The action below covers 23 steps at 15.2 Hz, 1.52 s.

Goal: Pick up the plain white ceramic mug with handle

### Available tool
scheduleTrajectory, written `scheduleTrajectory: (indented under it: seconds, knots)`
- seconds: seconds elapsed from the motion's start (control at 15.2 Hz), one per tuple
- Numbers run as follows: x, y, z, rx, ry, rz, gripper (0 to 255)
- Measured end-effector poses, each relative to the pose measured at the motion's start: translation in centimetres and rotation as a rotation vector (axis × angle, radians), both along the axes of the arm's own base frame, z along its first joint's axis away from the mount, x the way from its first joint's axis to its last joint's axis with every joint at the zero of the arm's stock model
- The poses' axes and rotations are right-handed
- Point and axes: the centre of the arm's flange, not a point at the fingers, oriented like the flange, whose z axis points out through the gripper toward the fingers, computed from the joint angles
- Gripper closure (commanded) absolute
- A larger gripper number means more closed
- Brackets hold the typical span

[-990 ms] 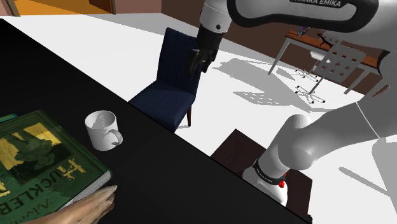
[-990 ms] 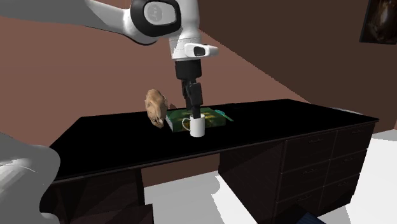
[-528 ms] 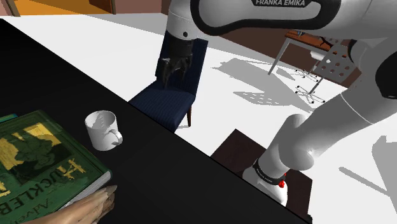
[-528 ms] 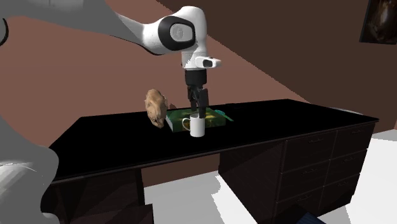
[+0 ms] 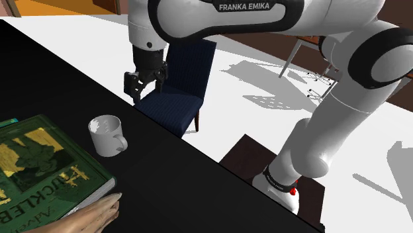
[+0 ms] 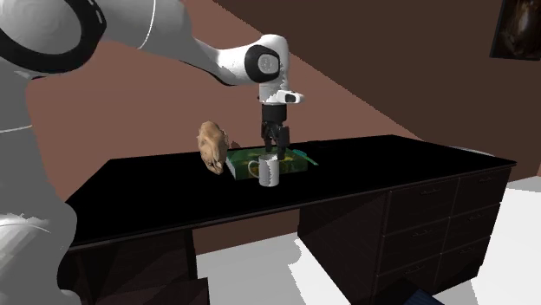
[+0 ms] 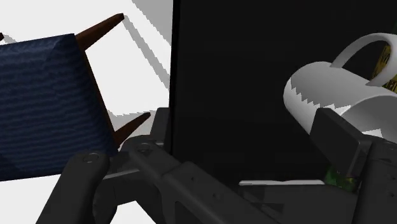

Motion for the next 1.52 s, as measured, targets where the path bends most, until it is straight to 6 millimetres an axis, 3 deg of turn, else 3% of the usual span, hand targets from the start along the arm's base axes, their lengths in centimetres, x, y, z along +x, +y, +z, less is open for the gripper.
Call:
scheduleTrajectory:
  seconds: [0.53, 1.06, 1.12, 1.52]
  knots:
    - [2.8, 9.3, -3.5, -0.015, 0.045, 0.077, 0]
    - [3.1, 10.0, -7.5, -0.016, 0.048, 0.081, 0]
    - [3.1, 10.0, -7.6, -0.016, 0.048, 0.081, 255]
    - [3.1, 10.0, -7.7, -0.016, 0.047, 0.080, 255]
